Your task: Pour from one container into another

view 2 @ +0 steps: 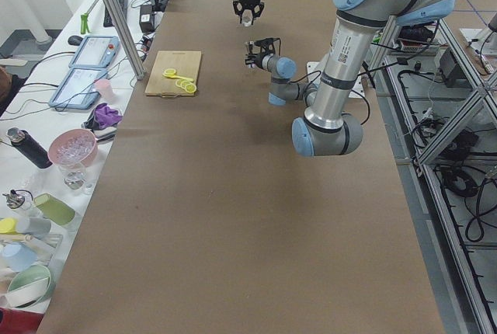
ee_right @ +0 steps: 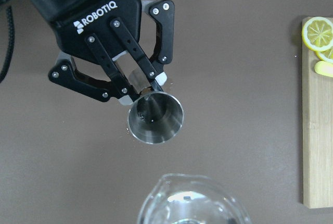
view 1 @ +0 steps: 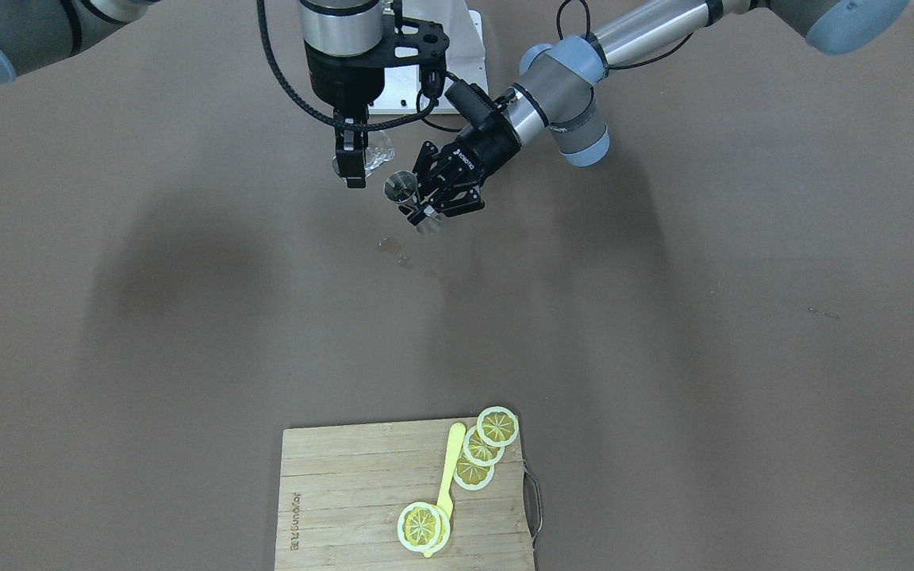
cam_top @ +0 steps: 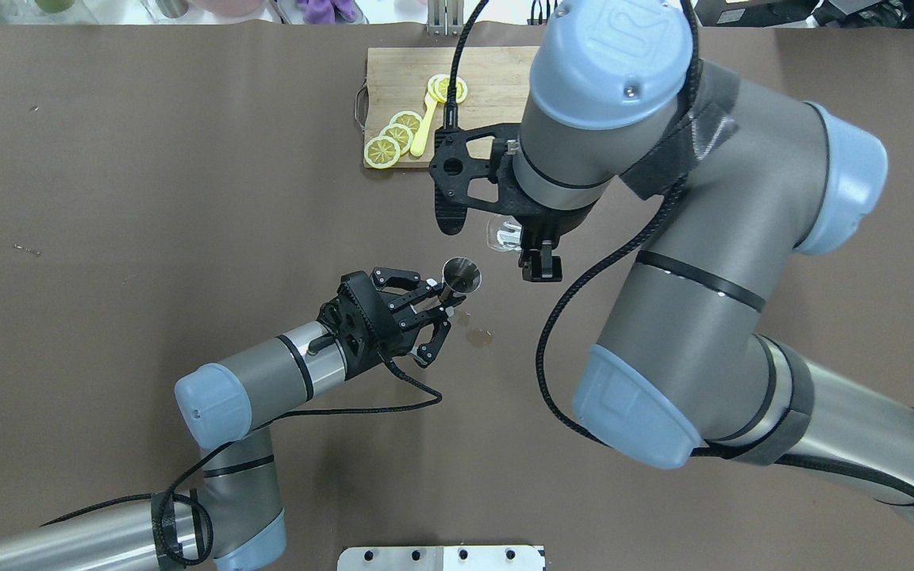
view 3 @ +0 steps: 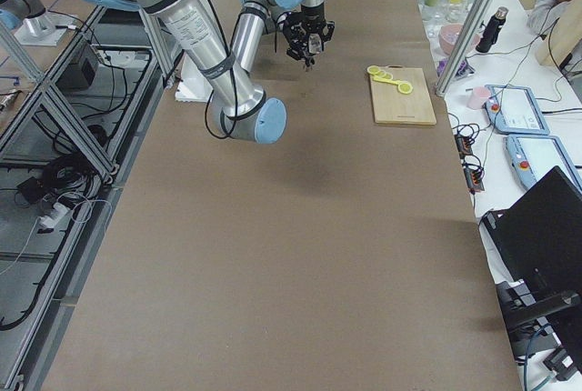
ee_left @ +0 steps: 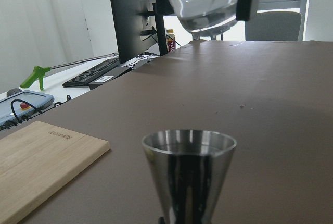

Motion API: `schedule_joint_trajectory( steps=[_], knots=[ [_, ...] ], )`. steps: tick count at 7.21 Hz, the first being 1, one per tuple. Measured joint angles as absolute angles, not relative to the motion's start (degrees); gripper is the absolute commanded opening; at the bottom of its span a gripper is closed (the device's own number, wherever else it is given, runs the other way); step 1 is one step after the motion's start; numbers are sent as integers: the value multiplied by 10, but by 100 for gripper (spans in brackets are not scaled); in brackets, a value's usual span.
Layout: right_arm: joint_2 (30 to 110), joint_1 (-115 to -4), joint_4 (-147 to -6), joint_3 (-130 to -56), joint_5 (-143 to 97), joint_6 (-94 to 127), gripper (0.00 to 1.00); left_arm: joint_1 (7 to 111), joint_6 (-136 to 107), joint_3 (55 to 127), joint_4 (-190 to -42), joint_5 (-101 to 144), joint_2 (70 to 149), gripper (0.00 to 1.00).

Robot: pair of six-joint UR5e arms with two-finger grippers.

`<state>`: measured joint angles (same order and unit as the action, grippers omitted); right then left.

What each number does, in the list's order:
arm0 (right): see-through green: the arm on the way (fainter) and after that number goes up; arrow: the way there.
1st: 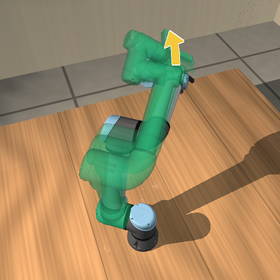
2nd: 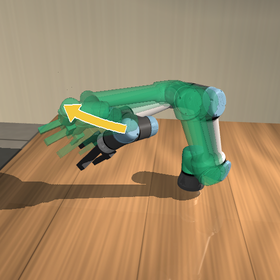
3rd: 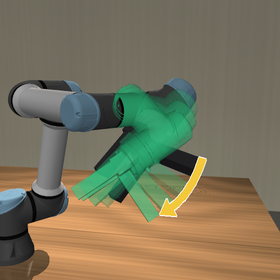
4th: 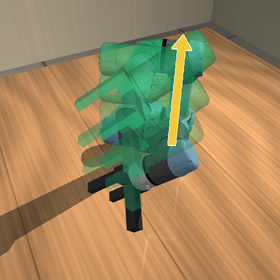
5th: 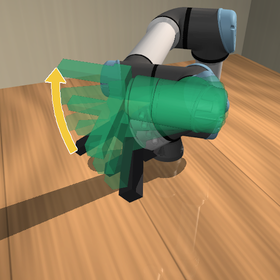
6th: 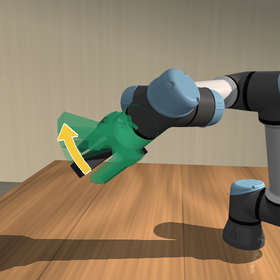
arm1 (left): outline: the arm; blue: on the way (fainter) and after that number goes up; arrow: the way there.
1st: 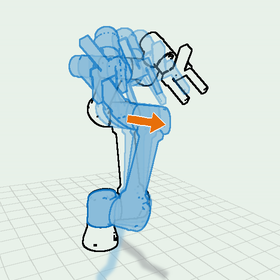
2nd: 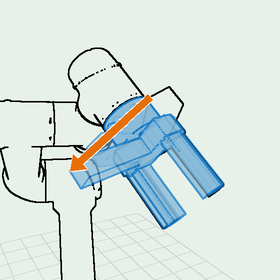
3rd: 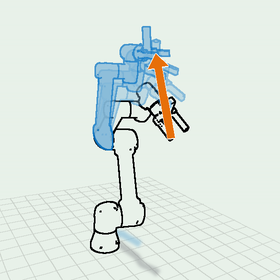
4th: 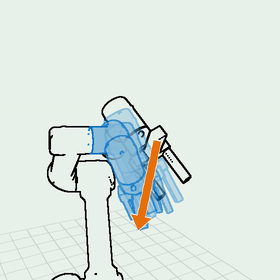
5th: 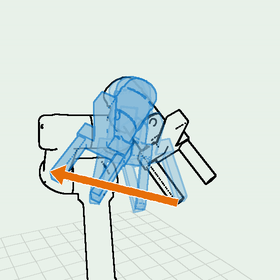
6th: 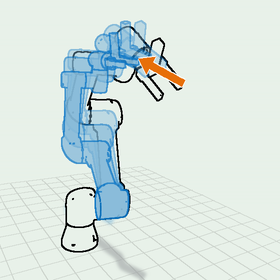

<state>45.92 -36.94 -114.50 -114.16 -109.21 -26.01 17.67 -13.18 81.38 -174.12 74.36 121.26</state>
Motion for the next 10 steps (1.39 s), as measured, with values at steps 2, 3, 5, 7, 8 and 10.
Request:
schedule_joint_trajectory(
  steps=[2, 3, 5, 7, 8, 10],
  knots=[
    [512, -409, -1083, -1162, -1135, -260, 0, 178, -132, 815, -1746, 742, 1212, 0],
    [538, -431, -1054, -1169, -1157, -259, 0, 181, -131, 816, -1748, 740, 1211, 0],
    [584, -469, -1001, -1177, -1194, -256, 0, 188, -132, 825, -1755, 739, 1203, 0],
    [636, -507, -933, -1177, -1235, -253, 0, 190, -132, 834, -1764, 739, 1195, 0],
    [665, -526, -899, -1175, -1256, -252, 0, 190, -131, 837, -1767, 739, 1191, 0],
    [721, -570, -821, -1157, -1304, -251, 0, 190, -131, 839, -1768, 738, 1188, 0]
  ],
)
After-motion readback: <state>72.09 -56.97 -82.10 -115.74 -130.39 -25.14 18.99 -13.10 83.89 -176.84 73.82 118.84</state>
